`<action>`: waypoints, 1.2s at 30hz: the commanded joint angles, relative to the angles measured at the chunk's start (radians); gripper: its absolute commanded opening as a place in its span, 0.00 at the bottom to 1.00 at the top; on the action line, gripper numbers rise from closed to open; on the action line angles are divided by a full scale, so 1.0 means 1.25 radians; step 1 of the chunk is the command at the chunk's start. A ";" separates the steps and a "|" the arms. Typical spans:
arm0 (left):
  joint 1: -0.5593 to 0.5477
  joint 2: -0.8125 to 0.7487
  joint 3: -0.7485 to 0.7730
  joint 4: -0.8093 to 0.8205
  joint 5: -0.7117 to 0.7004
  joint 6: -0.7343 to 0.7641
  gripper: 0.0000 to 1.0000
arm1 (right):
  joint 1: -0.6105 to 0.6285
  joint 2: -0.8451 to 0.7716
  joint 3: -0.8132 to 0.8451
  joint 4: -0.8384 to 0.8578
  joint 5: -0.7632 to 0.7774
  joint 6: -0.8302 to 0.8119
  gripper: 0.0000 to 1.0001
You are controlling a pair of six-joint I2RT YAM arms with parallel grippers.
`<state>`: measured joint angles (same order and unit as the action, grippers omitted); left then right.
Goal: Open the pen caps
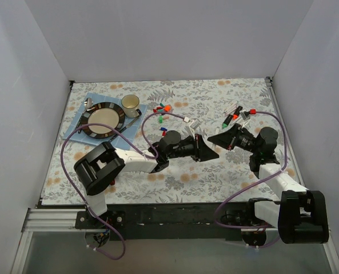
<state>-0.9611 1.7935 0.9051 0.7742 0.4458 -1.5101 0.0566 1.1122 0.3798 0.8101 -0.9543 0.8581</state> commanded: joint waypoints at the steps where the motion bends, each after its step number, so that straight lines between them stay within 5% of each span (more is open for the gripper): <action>1: -0.038 -0.026 -0.085 -0.028 0.110 -0.042 0.00 | -0.081 0.024 0.112 0.020 0.061 -0.057 0.01; 8: -0.145 -0.127 -0.304 -0.002 0.074 -0.082 0.00 | -0.145 0.127 0.164 0.118 0.111 0.068 0.01; 13: -0.156 -0.220 -0.353 0.008 0.053 -0.070 0.00 | -0.161 0.133 0.154 0.137 0.101 0.104 0.01; 15: -0.154 -0.246 -0.341 -0.018 0.034 -0.051 0.00 | -0.173 0.118 0.148 0.084 0.114 0.066 0.01; 17: -0.151 -0.295 -0.327 -0.099 -0.032 -0.008 0.00 | -0.177 0.087 0.178 -0.186 0.230 -0.120 0.01; 20: -0.109 -0.369 -0.317 -0.212 -0.168 0.015 0.00 | -0.177 0.054 0.155 -0.350 0.385 -0.238 0.01; 27: 0.145 -0.407 -0.271 -0.399 -0.269 0.018 0.00 | -0.182 0.086 0.172 -0.518 0.673 -0.209 0.01; 36: 0.244 -0.291 -0.131 -0.502 -0.347 0.101 0.00 | -0.238 0.213 0.164 -0.489 0.657 -0.158 0.01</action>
<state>-0.6968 1.3991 0.6827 0.2226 0.0757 -1.4441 -0.2043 1.3285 0.5602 0.1810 -0.1421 0.6353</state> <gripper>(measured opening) 0.144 0.187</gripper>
